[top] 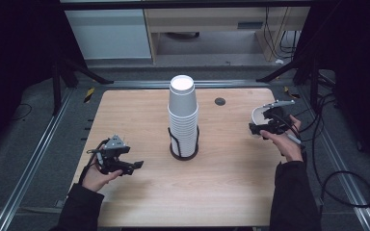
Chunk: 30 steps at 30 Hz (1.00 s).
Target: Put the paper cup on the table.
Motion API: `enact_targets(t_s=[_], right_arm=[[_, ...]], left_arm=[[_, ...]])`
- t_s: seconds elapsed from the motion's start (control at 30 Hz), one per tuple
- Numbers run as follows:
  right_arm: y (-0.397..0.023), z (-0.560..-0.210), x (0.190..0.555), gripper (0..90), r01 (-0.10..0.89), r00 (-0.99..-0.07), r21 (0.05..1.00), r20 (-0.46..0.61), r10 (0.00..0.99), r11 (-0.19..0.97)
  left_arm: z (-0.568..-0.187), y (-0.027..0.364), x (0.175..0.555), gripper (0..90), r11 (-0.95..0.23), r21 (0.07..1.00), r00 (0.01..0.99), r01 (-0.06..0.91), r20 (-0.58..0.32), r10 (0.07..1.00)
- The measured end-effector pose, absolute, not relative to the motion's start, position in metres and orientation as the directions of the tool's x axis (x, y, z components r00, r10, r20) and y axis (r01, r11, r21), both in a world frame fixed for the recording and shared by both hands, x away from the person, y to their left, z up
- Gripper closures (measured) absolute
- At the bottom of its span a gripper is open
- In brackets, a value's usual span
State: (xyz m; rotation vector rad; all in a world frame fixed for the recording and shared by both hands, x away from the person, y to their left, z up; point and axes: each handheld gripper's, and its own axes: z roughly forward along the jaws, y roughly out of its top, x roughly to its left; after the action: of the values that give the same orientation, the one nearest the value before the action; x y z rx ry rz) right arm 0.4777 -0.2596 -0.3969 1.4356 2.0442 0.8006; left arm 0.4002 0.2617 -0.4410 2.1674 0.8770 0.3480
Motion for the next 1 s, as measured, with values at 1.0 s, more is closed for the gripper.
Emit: enact_targets(t_s=[1.0], right_arm=[[-0.252,-0.441,0.488,8.5,0.732,-0.321,0.613,-0.075,0.944,0.297]], left_arm=[[-0.442,0.259,0.4,16.8,-0.485,0.732,0.733,0.478,-0.028,0.68]])
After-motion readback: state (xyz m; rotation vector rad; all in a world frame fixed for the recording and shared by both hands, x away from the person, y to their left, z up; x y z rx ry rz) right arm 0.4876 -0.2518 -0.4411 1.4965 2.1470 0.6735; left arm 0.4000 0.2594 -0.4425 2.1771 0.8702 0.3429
